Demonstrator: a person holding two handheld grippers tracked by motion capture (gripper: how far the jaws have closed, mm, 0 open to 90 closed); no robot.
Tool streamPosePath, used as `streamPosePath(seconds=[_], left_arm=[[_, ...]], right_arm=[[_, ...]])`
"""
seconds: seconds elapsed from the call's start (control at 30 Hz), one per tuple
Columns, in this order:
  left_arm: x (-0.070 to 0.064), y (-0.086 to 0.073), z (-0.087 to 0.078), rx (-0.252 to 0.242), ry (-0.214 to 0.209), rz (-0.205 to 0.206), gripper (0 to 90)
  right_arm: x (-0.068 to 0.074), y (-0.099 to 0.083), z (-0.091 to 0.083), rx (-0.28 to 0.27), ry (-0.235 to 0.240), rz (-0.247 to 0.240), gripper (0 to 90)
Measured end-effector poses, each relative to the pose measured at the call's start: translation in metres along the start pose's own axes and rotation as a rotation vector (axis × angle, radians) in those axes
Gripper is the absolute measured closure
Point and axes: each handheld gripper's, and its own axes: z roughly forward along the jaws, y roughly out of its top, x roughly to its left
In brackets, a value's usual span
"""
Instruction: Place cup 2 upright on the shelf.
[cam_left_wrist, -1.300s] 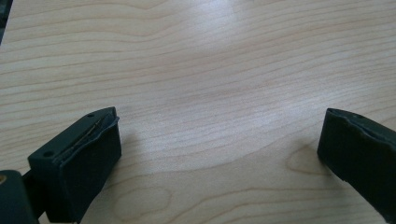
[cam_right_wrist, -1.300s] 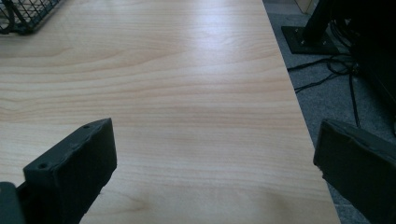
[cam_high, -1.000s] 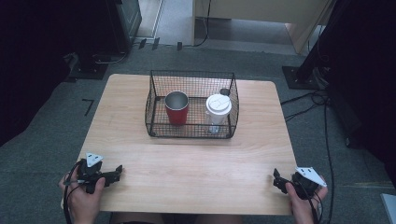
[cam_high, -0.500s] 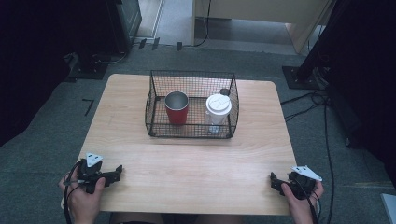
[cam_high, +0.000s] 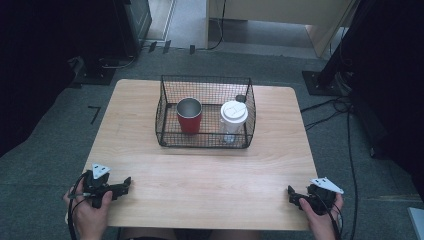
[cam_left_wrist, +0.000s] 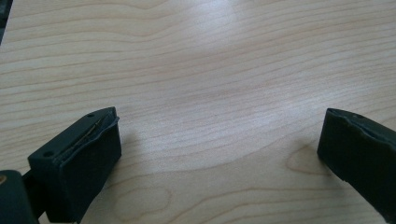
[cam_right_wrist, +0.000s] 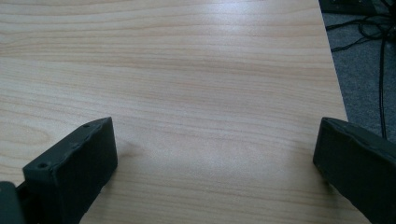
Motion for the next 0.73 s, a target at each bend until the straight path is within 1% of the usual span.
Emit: streamPosePath(seconds=[0.73], left_arm=[[0.0,0.0002,0.0,0.0,0.0,0.001,0.0]], right_arm=[[-0.0007,0.0011,0.0011,0.0,0.009,-0.009,0.0]])
